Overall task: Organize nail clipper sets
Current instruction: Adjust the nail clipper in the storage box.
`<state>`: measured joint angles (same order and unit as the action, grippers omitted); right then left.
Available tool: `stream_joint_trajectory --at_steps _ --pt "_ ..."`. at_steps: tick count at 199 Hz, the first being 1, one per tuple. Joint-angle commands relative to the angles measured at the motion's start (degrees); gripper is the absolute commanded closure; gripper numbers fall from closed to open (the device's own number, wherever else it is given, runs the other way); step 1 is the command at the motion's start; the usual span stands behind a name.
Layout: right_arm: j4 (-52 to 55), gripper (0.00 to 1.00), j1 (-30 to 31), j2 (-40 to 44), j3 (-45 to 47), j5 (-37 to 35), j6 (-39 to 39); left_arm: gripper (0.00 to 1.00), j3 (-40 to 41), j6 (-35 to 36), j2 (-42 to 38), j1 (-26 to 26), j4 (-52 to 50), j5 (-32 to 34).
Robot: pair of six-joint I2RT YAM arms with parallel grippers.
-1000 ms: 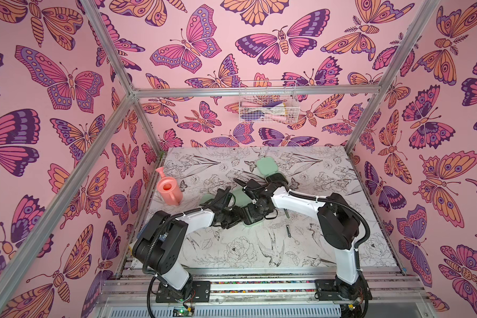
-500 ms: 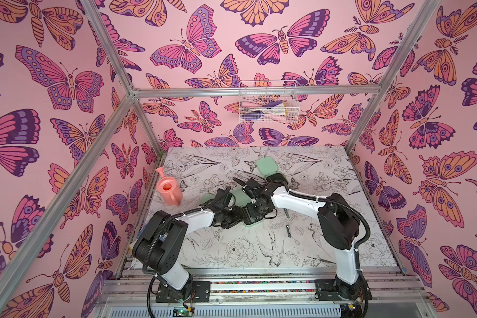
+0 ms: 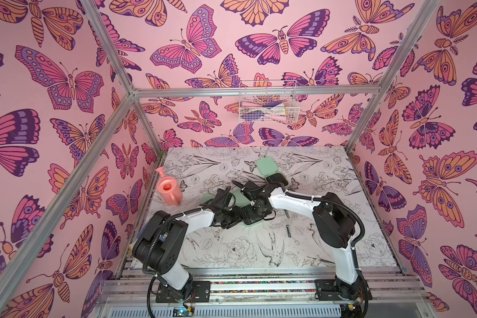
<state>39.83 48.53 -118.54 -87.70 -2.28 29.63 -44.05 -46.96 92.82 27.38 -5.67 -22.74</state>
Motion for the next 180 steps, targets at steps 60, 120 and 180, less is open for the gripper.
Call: stream_joint_trajectory --at_steps 60,120,180 --pt "0.7 0.78 0.4 -1.6 -1.5 -0.1 0.9 0.44 1.4 0.4 0.6 -0.5 -2.5 0.8" --pt "1.4 0.78 0.4 -2.0 -1.5 -1.0 1.0 0.44 1.4 0.4 0.3 -0.5 -2.4 0.7" --pt "2.3 0.83 0.4 -1.4 -0.6 -2.6 0.6 0.44 1.4 0.4 0.5 -0.6 -2.5 0.8"
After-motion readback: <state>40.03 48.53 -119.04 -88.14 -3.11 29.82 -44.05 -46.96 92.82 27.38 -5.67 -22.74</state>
